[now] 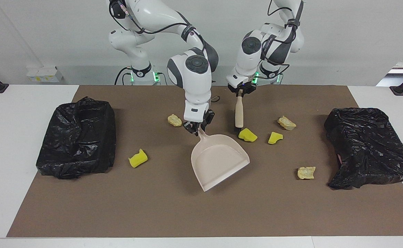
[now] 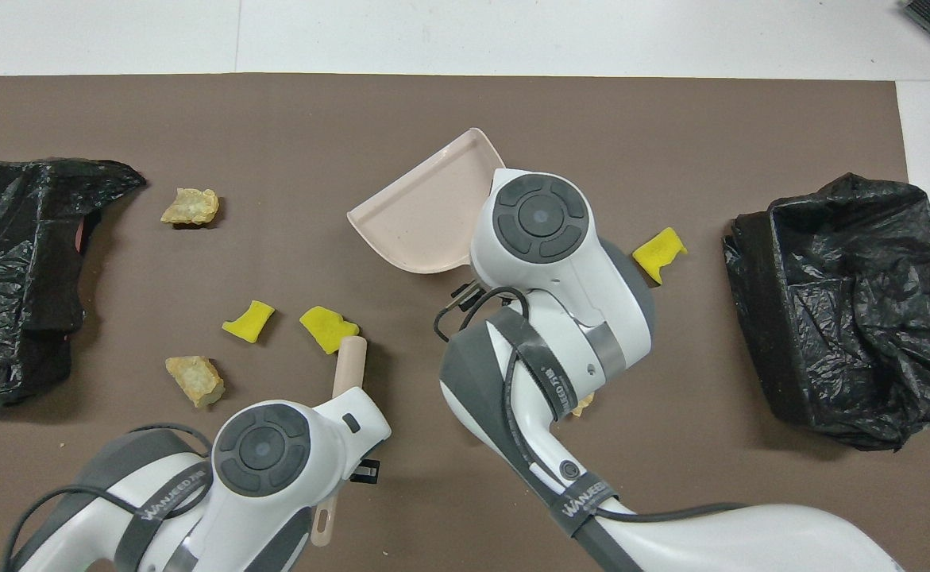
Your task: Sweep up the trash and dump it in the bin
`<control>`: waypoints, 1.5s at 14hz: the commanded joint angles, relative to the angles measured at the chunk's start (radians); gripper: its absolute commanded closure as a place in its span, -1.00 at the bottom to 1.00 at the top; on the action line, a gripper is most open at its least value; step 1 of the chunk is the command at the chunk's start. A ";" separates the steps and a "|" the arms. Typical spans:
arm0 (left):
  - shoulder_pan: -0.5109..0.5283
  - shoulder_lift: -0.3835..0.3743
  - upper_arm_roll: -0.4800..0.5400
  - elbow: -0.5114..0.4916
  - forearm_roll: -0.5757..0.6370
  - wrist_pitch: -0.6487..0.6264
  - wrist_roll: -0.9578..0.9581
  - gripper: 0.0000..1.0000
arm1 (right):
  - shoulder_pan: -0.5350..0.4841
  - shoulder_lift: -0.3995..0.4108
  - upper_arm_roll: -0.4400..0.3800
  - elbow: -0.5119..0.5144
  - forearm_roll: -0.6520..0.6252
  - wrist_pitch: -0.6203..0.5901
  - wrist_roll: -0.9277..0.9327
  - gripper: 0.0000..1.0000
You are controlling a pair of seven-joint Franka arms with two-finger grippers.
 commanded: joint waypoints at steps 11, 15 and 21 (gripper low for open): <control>0.316 -0.118 -0.011 -0.025 0.144 -0.168 -0.423 1.00 | -0.092 0.026 0.007 -0.019 -0.090 0.016 -0.928 1.00; 0.402 -0.126 -0.012 -0.103 0.144 -0.073 -0.463 1.00 | -0.087 0.040 0.007 -0.033 -0.107 0.034 -1.010 1.00; 0.390 -0.072 -0.018 -0.196 0.136 0.139 -0.301 1.00 | -0.083 0.040 0.008 -0.053 -0.129 0.036 -1.053 1.00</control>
